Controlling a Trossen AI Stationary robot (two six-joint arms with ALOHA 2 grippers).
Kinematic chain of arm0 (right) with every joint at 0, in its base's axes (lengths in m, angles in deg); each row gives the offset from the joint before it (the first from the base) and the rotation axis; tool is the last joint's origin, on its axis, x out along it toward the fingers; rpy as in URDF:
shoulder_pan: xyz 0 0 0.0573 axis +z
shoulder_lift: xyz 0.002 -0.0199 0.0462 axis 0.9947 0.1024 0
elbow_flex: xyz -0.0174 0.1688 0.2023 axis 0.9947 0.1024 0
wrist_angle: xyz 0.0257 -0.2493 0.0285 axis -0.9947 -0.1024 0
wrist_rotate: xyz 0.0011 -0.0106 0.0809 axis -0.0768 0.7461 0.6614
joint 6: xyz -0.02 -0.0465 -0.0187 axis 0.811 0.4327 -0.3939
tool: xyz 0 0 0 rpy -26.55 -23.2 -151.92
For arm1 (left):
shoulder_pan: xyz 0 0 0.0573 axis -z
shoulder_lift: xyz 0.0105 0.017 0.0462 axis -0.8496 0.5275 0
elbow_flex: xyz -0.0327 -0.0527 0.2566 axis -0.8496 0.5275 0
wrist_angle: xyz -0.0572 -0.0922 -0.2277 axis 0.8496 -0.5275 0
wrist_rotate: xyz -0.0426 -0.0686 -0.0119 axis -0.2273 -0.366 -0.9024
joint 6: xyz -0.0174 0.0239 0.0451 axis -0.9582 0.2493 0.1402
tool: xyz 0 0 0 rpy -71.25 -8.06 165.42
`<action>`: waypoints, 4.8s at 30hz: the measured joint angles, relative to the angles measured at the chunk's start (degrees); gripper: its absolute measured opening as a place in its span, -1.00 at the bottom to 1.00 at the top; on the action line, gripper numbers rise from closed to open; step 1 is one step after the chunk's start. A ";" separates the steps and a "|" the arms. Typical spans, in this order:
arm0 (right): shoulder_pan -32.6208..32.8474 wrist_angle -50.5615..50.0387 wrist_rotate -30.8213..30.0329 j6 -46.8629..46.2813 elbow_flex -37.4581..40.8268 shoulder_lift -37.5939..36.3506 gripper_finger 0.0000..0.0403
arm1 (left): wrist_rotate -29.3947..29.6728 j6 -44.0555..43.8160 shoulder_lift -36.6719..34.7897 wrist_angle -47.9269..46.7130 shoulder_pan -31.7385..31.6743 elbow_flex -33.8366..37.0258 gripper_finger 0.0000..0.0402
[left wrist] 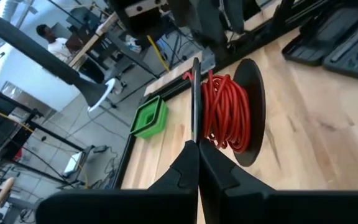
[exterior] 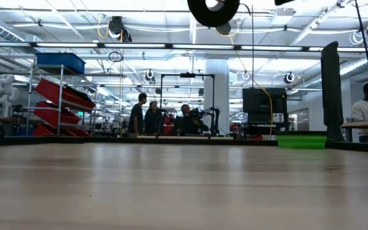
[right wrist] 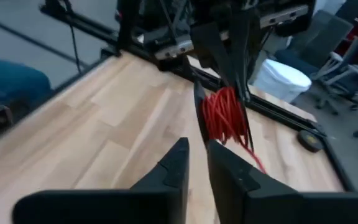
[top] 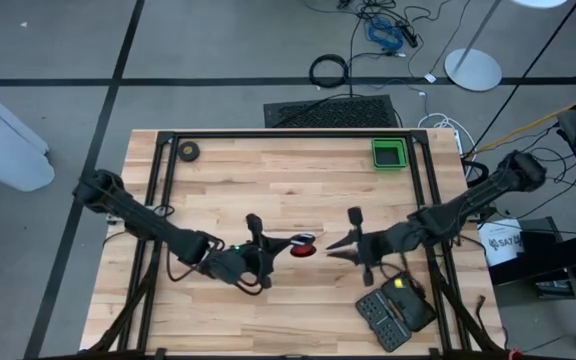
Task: Coil cords
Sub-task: Uncoil the red wire on the black spool
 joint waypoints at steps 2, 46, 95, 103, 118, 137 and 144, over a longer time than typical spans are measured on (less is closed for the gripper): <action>0.51 -0.91 -1.57 0.86 -3.13 2.99 -0.64 | 0.01 0.00 -0.55 0.01 0.54 0.01 -1.00; 2.66 -17.05 -6.65 -8.16 -14.39 5.97 -0.41 | -2.77 -0.20 -4.68 0.13 4.94 -0.03 -1.00; 7.04 -10.62 -19.93 5.76 -14.39 8.79 -0.58 | -1.61 -0.33 -4.76 -1.43 5.21 -0.03 -1.00; 7.44 -10.61 -20.90 6.24 -14.39 8.79 -0.58 | -1.59 -0.33 -4.76 -1.43 5.21 -0.03 -1.00; 5.83 -10.63 -20.39 5.29 -14.37 11.57 -0.58 | -2.18 -0.31 -4.76 -1.19 5.21 -0.03 -1.00; 4.39 -10.38 -17.97 3.21 -14.37 12.45 -0.98 | -2.31 -0.42 -4.76 -1.17 5.21 -0.03 -1.00; 3.02 -10.41 -15.71 -0.06 -14.37 12.45 -1.00 | -3.57 -0.43 -4.76 0.54 5.26 -0.03 -1.00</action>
